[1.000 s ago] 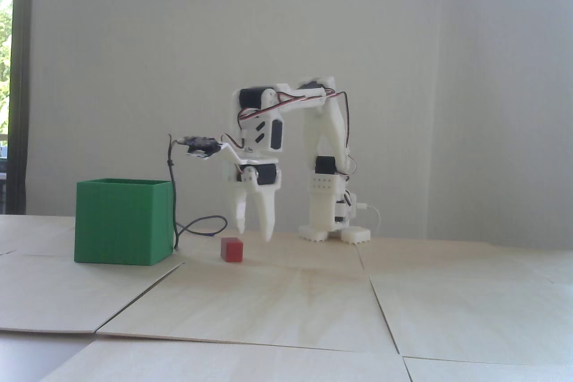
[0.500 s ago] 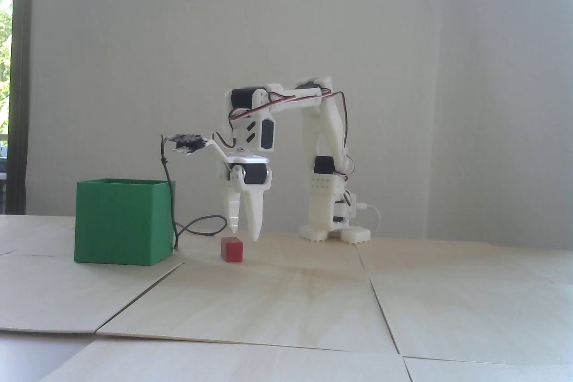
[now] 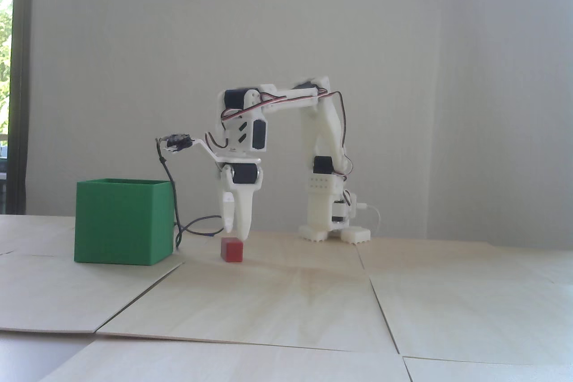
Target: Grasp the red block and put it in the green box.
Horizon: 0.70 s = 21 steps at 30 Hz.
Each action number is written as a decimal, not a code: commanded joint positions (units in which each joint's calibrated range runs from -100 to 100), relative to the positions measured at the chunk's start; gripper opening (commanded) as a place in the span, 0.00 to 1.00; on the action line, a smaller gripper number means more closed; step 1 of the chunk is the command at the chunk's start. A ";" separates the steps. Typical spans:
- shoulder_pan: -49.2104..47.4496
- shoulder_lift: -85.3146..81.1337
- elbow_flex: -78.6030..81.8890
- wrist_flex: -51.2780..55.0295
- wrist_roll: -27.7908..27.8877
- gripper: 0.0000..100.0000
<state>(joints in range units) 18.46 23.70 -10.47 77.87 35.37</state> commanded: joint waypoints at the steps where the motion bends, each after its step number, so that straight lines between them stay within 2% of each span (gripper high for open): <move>1: 0.88 -6.53 -0.35 0.97 -0.60 0.22; 6: 0.96 -6.29 0.54 0.97 -0.34 0.22; 12: 1.13 -2.98 1.87 0.88 -0.29 0.32; 21: 1.61 -1.95 1.51 0.80 -0.29 0.28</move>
<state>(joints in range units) 19.22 23.62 -8.33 77.87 35.17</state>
